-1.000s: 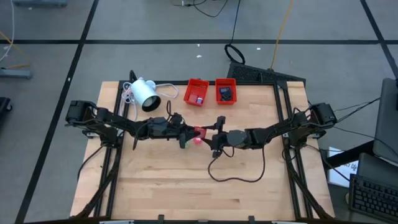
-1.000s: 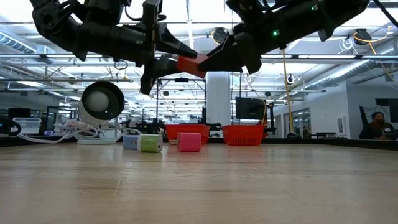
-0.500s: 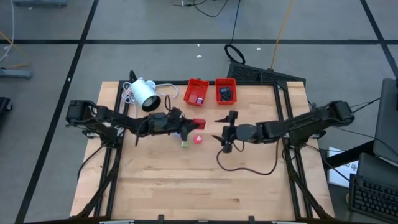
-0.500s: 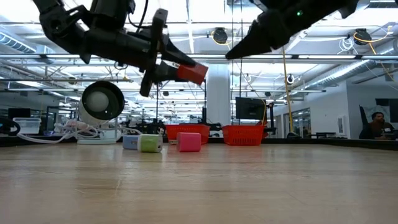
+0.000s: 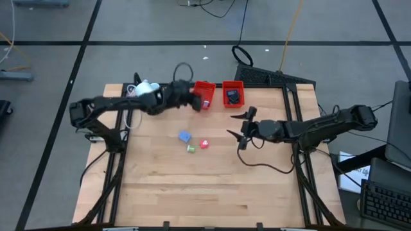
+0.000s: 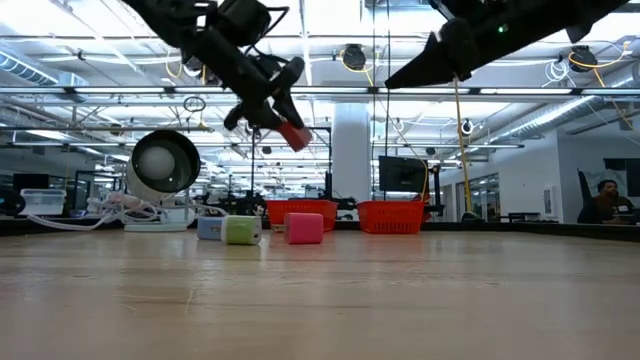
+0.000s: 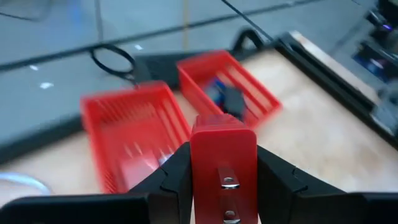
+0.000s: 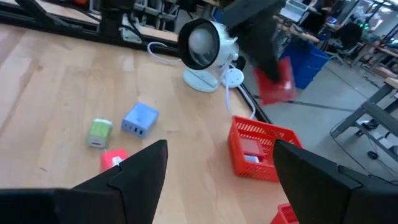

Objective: Pick & Place Office items
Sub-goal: Put the red charger adapter into the left red bin

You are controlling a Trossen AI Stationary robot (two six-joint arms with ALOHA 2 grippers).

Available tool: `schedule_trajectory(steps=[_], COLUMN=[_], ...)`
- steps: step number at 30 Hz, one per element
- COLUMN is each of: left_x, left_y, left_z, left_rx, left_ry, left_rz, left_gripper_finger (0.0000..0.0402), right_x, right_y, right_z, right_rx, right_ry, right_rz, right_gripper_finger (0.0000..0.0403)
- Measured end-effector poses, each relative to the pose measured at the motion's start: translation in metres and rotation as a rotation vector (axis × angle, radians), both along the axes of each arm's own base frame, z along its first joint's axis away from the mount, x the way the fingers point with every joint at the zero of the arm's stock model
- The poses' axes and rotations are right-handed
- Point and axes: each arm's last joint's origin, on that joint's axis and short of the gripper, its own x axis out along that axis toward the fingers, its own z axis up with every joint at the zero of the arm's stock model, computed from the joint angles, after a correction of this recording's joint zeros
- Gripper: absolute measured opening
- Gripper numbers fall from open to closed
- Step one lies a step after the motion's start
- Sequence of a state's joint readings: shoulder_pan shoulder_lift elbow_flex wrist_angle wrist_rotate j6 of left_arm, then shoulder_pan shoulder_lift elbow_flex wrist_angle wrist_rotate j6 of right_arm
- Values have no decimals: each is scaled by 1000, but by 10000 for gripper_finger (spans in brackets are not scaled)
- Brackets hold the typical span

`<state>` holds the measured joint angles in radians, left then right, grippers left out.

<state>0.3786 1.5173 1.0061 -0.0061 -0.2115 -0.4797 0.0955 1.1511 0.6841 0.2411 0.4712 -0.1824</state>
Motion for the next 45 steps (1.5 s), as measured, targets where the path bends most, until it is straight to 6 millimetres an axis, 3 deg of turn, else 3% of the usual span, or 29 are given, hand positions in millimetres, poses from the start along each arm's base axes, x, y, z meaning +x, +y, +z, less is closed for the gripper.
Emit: schedule_trajectory(steps=[7, 13, 16, 24, 31, 45], left_x=[-14, -22, -16, 19, 28, 46], left_y=[42, 56, 58, 73, 82, 91], left_z=[33, 35, 25, -26, -62, -95], left_rx=[0, -37, -55, -42, -63, -116], left_ry=[37, 23, 36, 56, 112, 4], left_rz=[55, 100, 98, 142, 200, 179], left_gripper_finger=[124, 124, 124, 124, 124, 124], right_x=[-2, -1, -1, -1, -1, -1], right_y=[-5, -6, -6, -5, -5, -5], right_z=[-7, -6, -6, -3, -3, -3], right_rx=[-15, -16, -16, -12, -7, -6], right_ry=[1, -7, -15, -44, -43, -43], right_rz=[-16, -17, -17, -17, -16, -15], right_gripper_finger=[279, 279, 279, 279, 279, 279])
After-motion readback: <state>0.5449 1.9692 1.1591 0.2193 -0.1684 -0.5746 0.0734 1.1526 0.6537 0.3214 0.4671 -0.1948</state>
